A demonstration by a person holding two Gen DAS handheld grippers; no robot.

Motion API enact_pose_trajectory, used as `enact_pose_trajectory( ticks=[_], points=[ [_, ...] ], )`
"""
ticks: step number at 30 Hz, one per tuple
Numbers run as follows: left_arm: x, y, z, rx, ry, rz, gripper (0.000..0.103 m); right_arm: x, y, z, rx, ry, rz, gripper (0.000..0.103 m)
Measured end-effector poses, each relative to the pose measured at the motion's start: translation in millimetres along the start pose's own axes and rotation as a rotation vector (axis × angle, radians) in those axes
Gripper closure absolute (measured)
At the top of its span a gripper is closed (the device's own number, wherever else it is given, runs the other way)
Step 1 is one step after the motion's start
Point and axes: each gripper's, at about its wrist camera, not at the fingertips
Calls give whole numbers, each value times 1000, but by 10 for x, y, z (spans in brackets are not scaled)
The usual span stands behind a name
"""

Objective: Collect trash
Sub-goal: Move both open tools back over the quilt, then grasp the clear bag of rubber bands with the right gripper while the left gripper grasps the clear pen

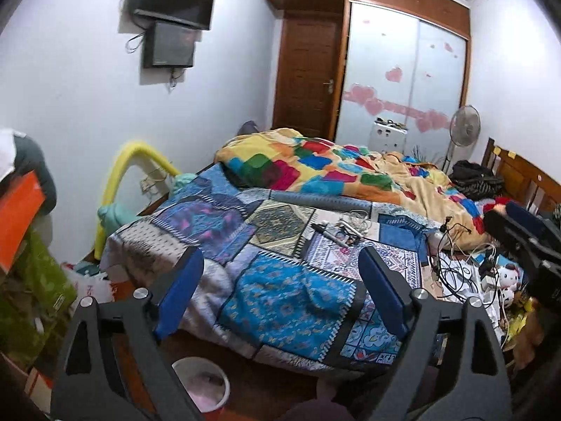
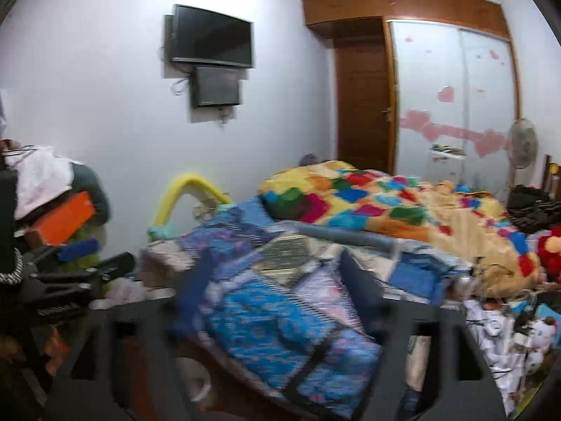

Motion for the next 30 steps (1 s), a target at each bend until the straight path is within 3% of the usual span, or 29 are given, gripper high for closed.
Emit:
enact_pose_trajectory(
  ticks=[3, 12, 19, 30],
  points=[
    [24, 164, 179, -28, -24, 22, 8, -23, 241, 30, -72, -5, 14, 7],
    [43, 565, 963, -108, -118, 67, 8, -243, 883, 480, -168, -141, 83, 6],
    [6, 789, 1666, -146, -181, 105, 8, -461, 1222, 969, -160, -255, 133, 6],
    [-236, 822, 2742, -181, -298, 101, 8, -847, 1513, 2042, -131, -448, 214, 8]
  ],
)
Point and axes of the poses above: each gripper's, at about its wrist camera, not at the fingertips, and z roughly the way its jaws point, y to its right, x to its top, and after that the axes turned 3 degrees about -x, right-handed
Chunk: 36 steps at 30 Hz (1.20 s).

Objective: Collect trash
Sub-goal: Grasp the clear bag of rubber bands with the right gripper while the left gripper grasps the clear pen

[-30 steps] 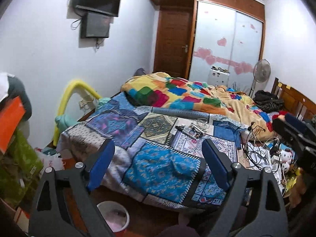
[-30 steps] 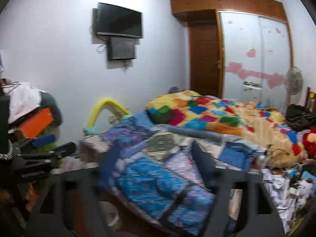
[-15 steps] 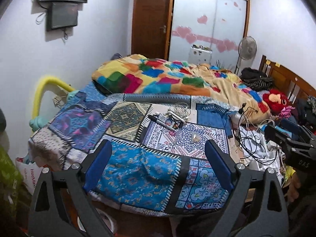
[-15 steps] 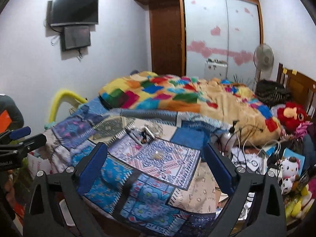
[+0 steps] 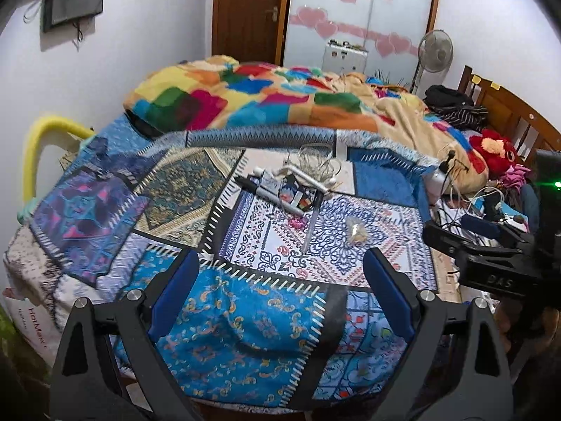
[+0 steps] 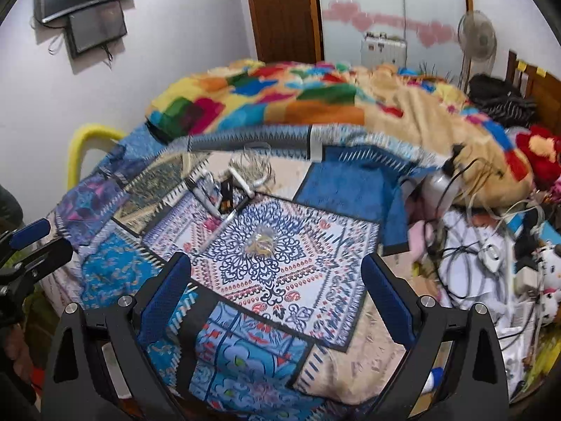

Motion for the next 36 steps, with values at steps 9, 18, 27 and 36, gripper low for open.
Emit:
enact_pose_trajectory(
  ticks=[9, 18, 27, 36],
  points=[
    [-20, -133, 661, -41, -60, -27, 26, 32, -70, 810, 65, -133, 33, 39],
    [12, 20, 1164, -122, -135, 36, 62, -23, -168, 1136, 17, -146, -7, 64],
    [34, 165, 1627, -136, -201, 85, 73, -53, 4, 1074, 52, -137, 43, 75],
    [9, 330, 1783, -73, -190, 124, 78, -22, 155, 1060, 43, -131, 114, 76]
  ],
)
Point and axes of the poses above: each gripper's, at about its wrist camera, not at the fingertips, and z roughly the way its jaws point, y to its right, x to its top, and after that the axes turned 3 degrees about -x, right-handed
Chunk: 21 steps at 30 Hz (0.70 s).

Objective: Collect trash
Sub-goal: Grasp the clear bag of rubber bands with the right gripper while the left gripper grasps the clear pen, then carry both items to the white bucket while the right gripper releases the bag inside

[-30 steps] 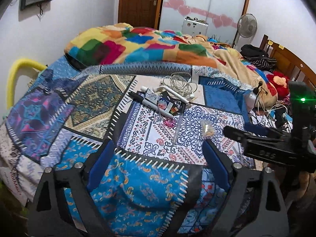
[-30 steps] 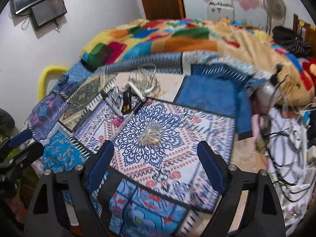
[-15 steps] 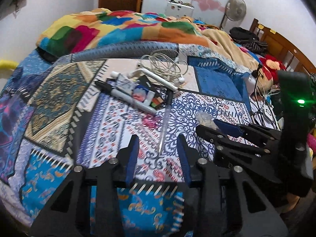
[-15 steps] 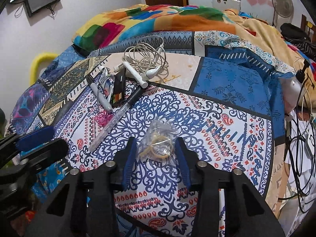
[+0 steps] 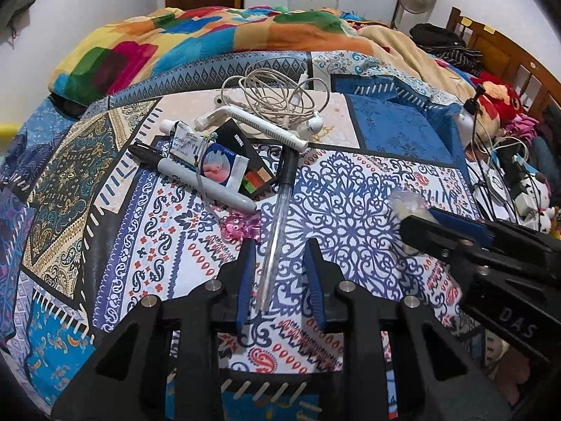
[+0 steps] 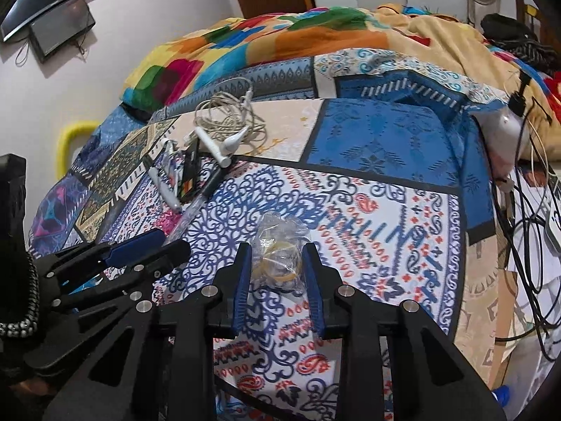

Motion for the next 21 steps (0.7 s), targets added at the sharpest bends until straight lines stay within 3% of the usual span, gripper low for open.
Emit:
enact_pose_trajectory(
  ticks=[4, 5, 13, 21],
  points=[
    [-15, 72, 0, 20, 2, 42, 86, 2, 46, -64, -7, 8, 9, 76],
    [-12, 83, 0, 19, -3, 48, 96, 0, 55, -94, -8, 12, 10, 76],
    [-94, 224, -191, -44, -46, 62, 96, 0, 96, -362, -20, 35, 2, 76],
    [-155, 335, -822, -62, 13, 20, 96, 21, 31, -775, -13, 76, -9, 76]
  ],
)
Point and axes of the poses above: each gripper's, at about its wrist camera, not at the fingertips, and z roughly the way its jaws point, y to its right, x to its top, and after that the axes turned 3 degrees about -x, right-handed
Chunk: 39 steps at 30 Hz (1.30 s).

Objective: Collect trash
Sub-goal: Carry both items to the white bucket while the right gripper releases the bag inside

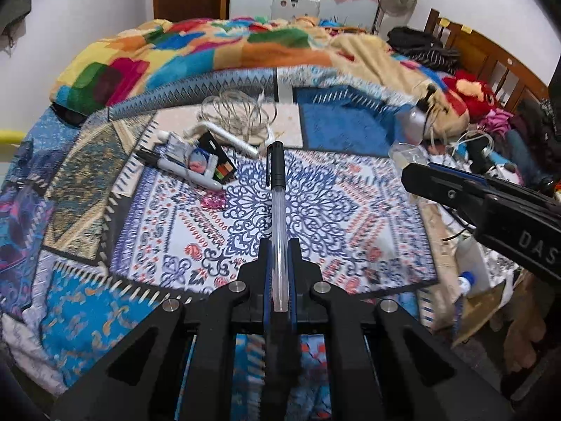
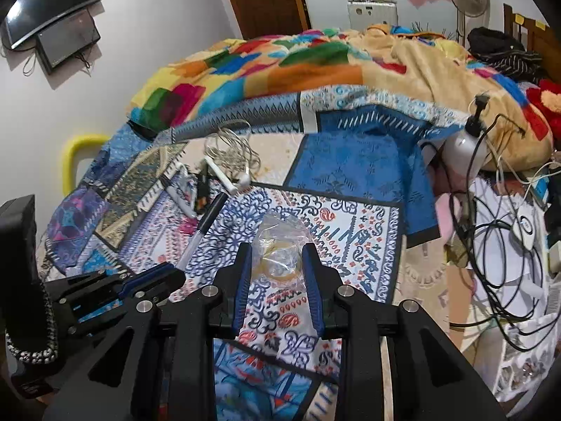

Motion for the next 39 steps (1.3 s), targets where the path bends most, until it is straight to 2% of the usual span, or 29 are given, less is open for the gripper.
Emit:
enact_pose_trajectory(
  ticks=[14, 24, 39],
  points=[
    [-75, 135, -1529, 30, 207, -28, 96, 31, -389, -1083, 21, 158, -60, 76],
    [-501, -11, -2459, 99, 299, -68, 96, -112, -869, -1702, 81, 244, -123, 77],
    [-1397, -671, -3479, 225, 376, -198, 96, -582, -1856, -2069, 208, 259, -276, 77]
  ],
)
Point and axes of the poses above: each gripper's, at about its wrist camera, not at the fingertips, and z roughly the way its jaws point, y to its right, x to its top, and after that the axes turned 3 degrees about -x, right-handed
